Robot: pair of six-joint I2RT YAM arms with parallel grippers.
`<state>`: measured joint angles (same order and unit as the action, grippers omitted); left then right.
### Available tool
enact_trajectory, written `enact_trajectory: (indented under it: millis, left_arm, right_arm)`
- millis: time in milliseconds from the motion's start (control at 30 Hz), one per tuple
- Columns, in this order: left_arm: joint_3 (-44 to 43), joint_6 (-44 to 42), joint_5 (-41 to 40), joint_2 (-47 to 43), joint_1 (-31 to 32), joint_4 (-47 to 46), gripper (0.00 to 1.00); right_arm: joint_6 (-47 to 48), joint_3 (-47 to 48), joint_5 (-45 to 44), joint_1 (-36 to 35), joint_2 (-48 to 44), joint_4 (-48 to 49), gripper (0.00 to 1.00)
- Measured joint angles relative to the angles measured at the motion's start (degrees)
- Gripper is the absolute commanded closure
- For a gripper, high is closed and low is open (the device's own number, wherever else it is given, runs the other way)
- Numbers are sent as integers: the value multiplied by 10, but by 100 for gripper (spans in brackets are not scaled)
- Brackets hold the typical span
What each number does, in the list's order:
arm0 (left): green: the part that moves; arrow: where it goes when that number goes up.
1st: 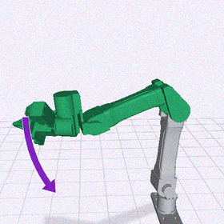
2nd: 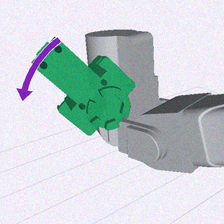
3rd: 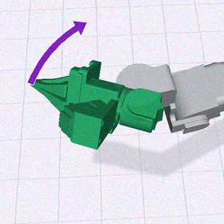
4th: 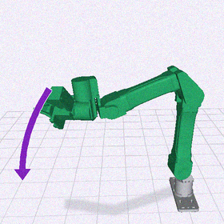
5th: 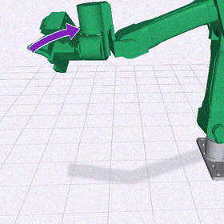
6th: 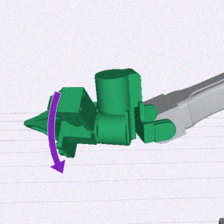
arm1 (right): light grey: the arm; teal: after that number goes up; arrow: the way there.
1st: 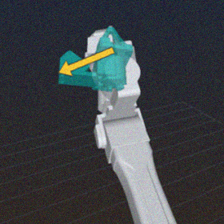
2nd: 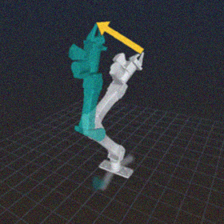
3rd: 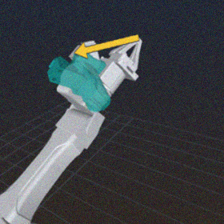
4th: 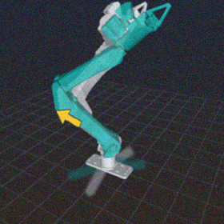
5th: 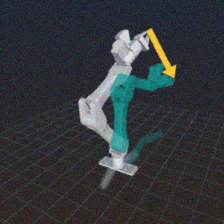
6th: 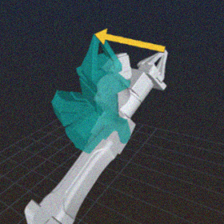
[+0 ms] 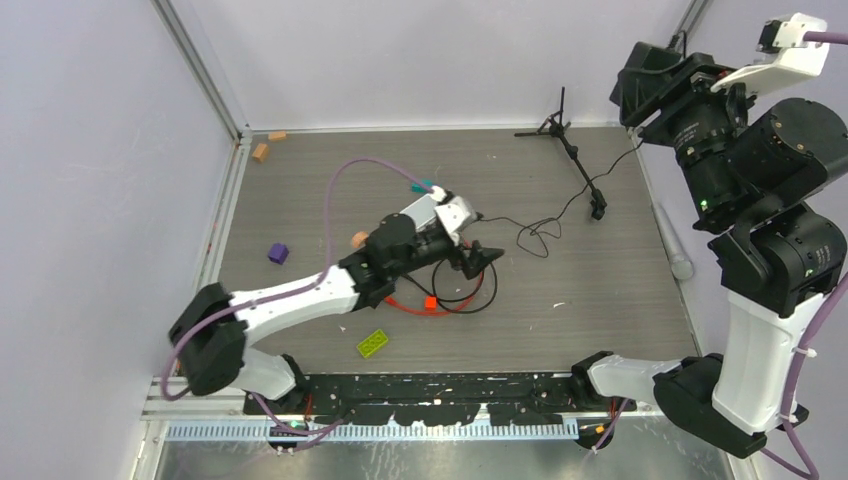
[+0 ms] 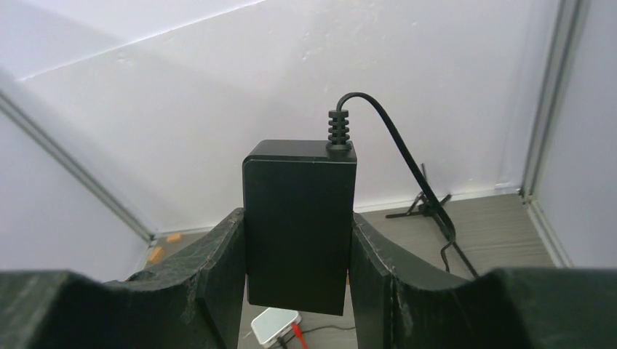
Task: Insert the plug into the switch port
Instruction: Pick up the power from the center of the board, then place the power at the center of the board.
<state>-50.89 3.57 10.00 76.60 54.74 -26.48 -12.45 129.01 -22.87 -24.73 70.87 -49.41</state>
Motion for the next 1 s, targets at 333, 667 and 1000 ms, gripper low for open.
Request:
enact_trajectory:
  millis: [333, 667, 1000]
  left_arm:
    - [-122, -117, 31, 226, 47, -127, 11]
    - [-4, -126, -19, 200, 49, -148, 11]
    - [106, -65, -190, -149, 48, 46, 10]
  right_arm:
    - [-60, -25, 110, 0, -8, -40, 100]
    - [-35, -216, -62, 0, -80, -62, 100]
    - [-43, -553, -133, 95, 4, 31, 93]
